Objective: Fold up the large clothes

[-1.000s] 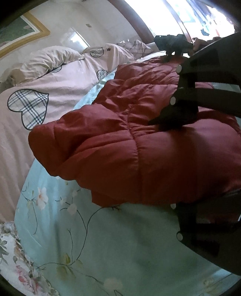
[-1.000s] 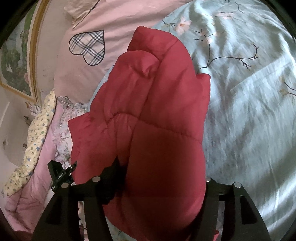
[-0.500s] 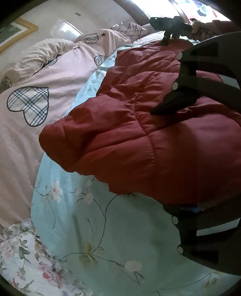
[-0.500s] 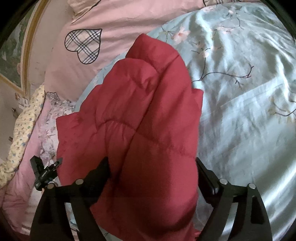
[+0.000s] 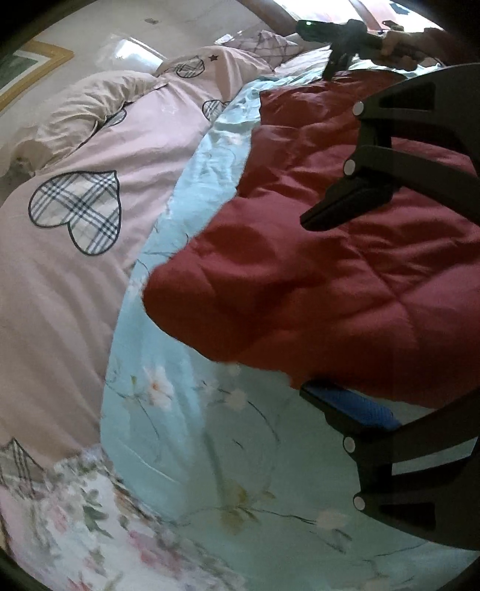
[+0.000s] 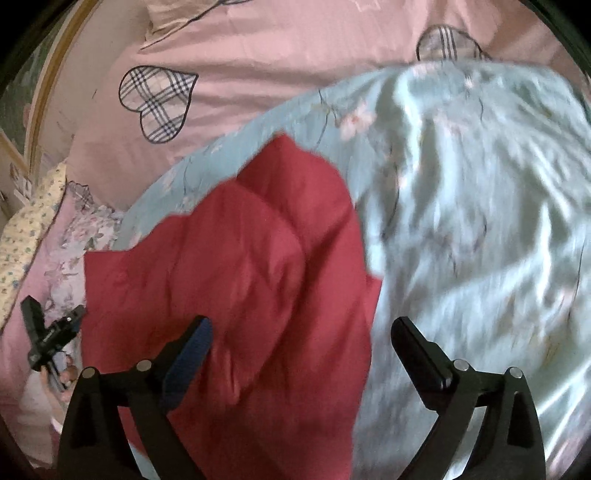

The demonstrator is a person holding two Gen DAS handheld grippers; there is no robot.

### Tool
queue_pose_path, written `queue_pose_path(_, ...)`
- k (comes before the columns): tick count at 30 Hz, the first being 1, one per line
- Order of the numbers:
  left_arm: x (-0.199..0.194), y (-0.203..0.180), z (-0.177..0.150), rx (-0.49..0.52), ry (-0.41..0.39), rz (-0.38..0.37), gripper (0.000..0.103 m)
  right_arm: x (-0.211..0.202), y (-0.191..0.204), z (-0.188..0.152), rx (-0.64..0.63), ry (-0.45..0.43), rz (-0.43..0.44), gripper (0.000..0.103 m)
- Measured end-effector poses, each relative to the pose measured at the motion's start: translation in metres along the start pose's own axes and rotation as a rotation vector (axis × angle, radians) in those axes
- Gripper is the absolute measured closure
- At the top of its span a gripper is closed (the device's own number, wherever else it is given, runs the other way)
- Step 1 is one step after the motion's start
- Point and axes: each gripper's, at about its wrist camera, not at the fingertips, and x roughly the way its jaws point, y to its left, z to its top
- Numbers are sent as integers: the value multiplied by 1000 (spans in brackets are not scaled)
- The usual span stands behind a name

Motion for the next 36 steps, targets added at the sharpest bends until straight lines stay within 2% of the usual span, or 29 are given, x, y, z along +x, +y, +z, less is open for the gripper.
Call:
queue_pose_path(4, 15, -10, 19, 24, 10, 15, 19, 9, 0, 30, 2, -11, 21, 5)
queue_pose_path(9, 38, -20, 41, 49, 30, 95, 20, 32, 4, 61, 32, 1, 41, 6)
queue_pose_path(10, 39, -23, 43, 64, 25, 104, 25, 34, 9, 64, 17, -1, 31, 14)
queue_pose_path(11, 40, -25, 44, 79, 24, 111, 46, 35, 14, 66, -2, -5, 15, 23)
queue_pose_path(12, 42, -28, 46, 92, 29, 131, 73, 35, 21, 67, -30, -12, -28, 53)
queue_pose_path(13, 44, -29, 47, 97, 34, 152, 83, 35, 27, 68, -51, -16, -71, 75)
queue_pose_path(15, 44, -29, 50, 88, 29, 146, 90, 30, 36, 67, -71, -41, -93, 82)
queue_pose_path(20, 44, -28, 61, 30, -4, 152, 92, 12, 48, 67, -77, -158, -170, 86)
queue_pose_path(23, 56, -26, 68, 3, 17, 170, 92, 20, 45, 75, -55, -172, -206, 86)
queue_pose_path(29, 97, -15, 71, -30, 85, 202, 92, 61, 28, 79, -20, -114, -274, 87)
queue_pose_path(36, 121, -8, 67, -46, 122, 210, 89, 85, 12, 74, 31, -76, -278, 88)
